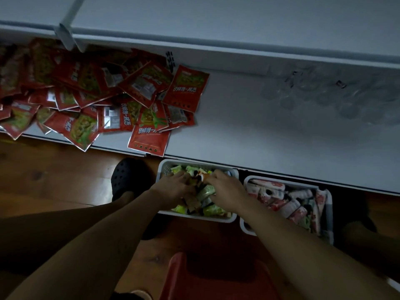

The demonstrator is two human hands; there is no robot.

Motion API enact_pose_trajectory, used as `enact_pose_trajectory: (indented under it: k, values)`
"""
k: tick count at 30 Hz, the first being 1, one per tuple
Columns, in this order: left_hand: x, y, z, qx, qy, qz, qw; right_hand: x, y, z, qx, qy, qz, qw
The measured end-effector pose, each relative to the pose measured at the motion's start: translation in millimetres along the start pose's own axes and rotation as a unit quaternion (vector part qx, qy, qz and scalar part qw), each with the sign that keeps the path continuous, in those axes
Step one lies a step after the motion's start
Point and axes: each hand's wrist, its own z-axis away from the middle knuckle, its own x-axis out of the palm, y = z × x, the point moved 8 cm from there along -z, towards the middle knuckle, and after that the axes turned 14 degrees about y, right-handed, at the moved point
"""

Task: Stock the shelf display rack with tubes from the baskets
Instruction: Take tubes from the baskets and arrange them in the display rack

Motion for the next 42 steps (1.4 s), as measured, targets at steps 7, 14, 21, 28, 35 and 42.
enact_pose_trajectory:
  k: [7,14,21,28,35,42]
  values:
    - [-2,0,-5,-0.005,0.025,-0.012,1.000,-7,13,4,0.028,-0.014,-0.030,0.999]
    - [-11,-9,-11,-0.060,0.074,0.093,0.991,-6,20,16,0.062,-0.021,-0.025,0.998]
    - [-22,-61,13,-0.342,0.152,0.411,0.832,-9,16,16,0.097,0.001,-0.068,0.993]
    - [-14,-78,23,-0.418,0.165,0.440,0.778,-12,3,1,0.078,0.017,-0.057,0.995]
    - [1,-71,26,-0.369,0.148,0.429,0.811,-4,-42,-25,-0.031,0.027,0.074,0.996]
    - [12,-80,29,-0.373,0.143,0.487,0.777,21,-42,-43,-0.087,-0.126,0.279,0.948]
